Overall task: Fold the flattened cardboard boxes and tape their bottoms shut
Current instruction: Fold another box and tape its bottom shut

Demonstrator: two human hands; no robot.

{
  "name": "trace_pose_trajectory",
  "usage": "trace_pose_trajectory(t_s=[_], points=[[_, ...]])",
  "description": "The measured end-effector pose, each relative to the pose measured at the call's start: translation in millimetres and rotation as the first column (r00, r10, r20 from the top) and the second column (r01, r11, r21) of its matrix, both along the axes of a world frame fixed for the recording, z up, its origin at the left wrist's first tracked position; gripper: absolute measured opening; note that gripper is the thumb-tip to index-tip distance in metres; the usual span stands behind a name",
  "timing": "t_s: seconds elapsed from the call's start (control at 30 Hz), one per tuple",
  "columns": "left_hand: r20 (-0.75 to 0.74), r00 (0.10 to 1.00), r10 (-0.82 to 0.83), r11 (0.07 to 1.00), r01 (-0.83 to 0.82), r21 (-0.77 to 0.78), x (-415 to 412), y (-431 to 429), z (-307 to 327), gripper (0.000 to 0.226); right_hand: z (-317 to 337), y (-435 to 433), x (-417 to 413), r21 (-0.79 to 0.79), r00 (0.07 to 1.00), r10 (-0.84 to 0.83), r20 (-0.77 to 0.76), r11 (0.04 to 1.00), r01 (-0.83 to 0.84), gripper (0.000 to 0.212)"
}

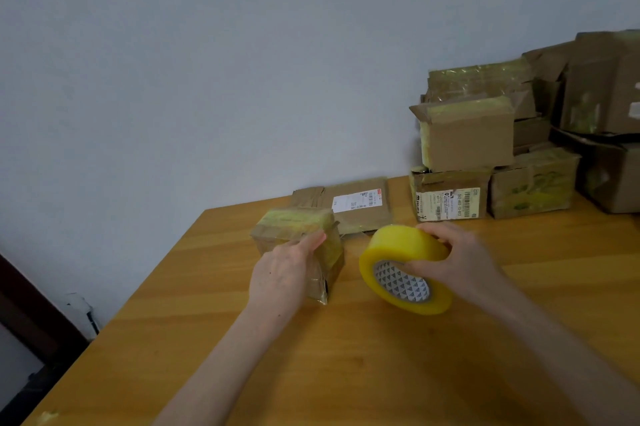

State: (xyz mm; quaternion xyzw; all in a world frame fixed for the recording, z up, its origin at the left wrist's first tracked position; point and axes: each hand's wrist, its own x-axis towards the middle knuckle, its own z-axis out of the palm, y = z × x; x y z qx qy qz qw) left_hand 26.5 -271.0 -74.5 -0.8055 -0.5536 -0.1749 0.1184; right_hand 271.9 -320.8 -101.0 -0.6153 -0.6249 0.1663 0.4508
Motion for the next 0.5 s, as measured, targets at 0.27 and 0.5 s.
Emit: trace_pose_trajectory(t_s=[0.27, 0.5], points=[[-0.002, 1.0, -0.009, 1.0, 0.009, -0.009, 5.6, 0.3, 3.6, 0.046, 0.6, 0.2, -3.2, -0.002, 1.0, 0.001, 0.012, 1.0, -0.001, 0.063], [-0.023, 0.999, 0.04, 0.999, -0.041, -0.032, 11.1, 1.1, 5.3, 0.044, 2.4, -1.0, -2.8, 0.011, 0.999, 0.002, 0.04, 1.0, -0.002, 0.063]])
